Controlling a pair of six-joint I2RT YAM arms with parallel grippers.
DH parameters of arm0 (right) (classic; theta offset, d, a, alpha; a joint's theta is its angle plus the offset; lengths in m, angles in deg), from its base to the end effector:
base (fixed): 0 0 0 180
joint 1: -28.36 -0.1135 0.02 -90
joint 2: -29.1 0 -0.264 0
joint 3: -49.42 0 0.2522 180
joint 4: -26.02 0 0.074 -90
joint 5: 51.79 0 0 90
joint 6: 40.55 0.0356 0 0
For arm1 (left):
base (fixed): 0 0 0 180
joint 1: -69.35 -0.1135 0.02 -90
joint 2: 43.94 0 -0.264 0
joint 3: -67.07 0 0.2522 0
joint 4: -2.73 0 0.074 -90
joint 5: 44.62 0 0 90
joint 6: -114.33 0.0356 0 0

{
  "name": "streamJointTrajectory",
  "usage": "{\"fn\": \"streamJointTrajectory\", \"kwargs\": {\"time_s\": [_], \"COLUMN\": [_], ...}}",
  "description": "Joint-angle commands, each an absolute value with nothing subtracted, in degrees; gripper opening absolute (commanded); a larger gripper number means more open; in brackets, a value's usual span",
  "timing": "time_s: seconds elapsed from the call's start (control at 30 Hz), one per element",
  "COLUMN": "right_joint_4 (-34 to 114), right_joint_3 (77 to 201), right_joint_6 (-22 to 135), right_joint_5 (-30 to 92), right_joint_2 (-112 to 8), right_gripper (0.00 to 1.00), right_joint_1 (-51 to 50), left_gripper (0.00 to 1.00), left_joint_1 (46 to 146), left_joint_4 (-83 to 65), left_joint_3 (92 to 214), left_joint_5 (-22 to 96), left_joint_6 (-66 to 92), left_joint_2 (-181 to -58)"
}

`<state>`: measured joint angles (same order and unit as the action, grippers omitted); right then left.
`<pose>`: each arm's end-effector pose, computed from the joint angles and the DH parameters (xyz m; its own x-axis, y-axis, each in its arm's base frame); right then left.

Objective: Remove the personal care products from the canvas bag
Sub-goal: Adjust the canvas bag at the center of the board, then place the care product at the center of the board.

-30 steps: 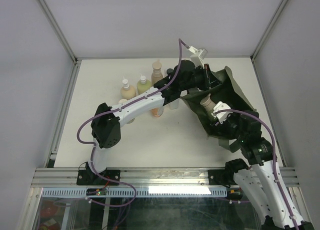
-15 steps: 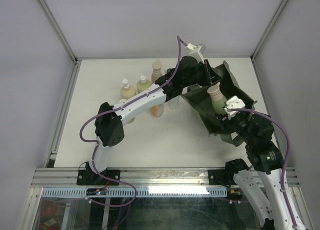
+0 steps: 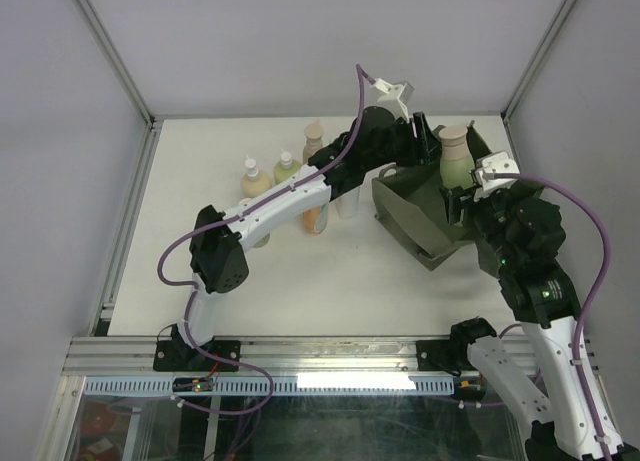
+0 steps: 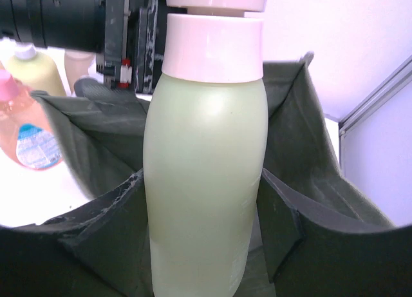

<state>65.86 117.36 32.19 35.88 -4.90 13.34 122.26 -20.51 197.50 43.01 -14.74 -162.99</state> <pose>0.1149 0.0323 0.3907 -0.0064 -0.3087 -0.9511 -0.3140 0.9037 -0.2911 0.3020 -0.4019 0.3715 -0.6139 -0.2321 -0.7544 0.5596 0.5461 -0.6234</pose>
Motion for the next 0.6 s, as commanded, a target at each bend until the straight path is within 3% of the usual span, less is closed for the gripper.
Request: {"fn": "streamJointTrajectory", "kwargs": {"time_s": [0.0, 0.17, 0.27, 0.47, 0.57], "right_joint_4": [53.0, 52.4, 51.2, 48.9, 48.4], "right_joint_3": [125.9, 127.0, 127.8, 132.7, 136.0], "right_joint_6": [34.1, 33.8, 33.7, 32.8, 32.8], "right_joint_5": [38.2, 37.5, 36.3, 30.9, 27.3], "right_joint_2": [-4.7, -5.9, -7.2, -12.2, -15.1], "right_gripper": [0.00, 0.00, 0.00, 0.00, 0.00], "right_joint_1": [13.4, 13.4, 13.4, 13.4, 13.4], "left_gripper": [0.52, 0.62, 0.81, 0.87, 0.96], "left_joint_1": [122.3, 121.5, 121.4, 120.6, 119.1], "left_joint_4": [-21.1, -21.8, -22.6, -27.2, -29.5], "left_joint_3": [202.1, 203.4, 203.8, 202.4, 200.1], "left_joint_5": [44.5, 42.9, 41.1, 42.2, 43.4], "left_joint_6": [-9.1, -6.5, -4.4, 2.1, 4.5], "left_joint_2": [-161.5, -159.8, -158.1, -152.5, -148.9]}}
